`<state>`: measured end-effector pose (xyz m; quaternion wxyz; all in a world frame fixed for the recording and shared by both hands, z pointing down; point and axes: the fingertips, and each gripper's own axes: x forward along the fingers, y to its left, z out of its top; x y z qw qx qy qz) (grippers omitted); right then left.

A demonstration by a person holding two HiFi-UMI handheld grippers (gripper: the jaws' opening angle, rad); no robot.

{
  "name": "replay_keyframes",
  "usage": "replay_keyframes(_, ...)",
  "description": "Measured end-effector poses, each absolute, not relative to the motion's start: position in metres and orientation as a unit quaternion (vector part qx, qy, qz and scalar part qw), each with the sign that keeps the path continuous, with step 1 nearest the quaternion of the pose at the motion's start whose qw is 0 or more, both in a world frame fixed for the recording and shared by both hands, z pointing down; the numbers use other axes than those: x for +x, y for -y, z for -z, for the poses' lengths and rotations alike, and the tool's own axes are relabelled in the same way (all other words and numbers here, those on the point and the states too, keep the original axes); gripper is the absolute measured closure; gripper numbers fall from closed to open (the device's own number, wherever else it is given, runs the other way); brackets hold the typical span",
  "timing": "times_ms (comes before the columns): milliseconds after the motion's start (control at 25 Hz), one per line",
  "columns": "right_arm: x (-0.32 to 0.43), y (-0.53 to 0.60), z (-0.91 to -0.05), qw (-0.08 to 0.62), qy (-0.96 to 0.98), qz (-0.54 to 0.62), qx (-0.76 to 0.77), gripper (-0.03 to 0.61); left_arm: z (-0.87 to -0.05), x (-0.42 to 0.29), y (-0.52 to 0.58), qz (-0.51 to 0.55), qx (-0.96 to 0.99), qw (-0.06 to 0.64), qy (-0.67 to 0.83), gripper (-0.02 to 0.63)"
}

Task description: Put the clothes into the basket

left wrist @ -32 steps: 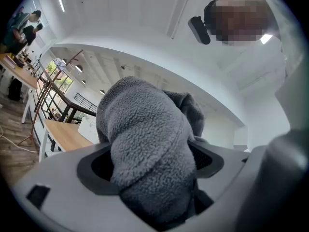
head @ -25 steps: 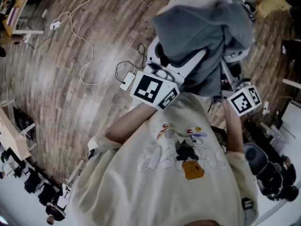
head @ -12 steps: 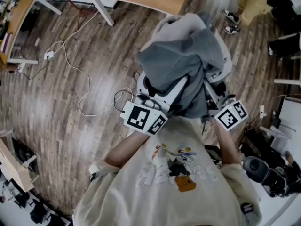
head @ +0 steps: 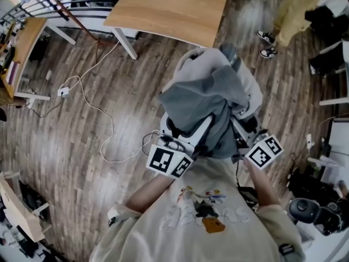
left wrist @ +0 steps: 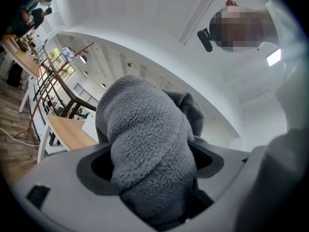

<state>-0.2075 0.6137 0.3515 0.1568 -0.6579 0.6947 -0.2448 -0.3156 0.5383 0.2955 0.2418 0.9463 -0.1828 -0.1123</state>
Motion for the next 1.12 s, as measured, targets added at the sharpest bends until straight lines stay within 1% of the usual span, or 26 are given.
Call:
replay_keyframes(440,-0.198,-0.564,-0.362,0.154,-0.697,0.254,-0.653,0.222,-0.307,-0.306,-0.489,0.11,0.944,0.249,0.187,0.206)
replay_keyframes(880,-0.12,-0.513,-0.357,0.154,-0.693,0.259,-0.655,0.222,-0.302,-0.227,-0.436,0.102,0.943,0.256,0.185,0.206)
replay_keyframes(1120,-0.072,-0.48,-0.346,0.155,-0.701,0.254,-0.647,0.222,-0.29,-0.181,-0.406,0.105,0.943,0.248,0.194,0.206)
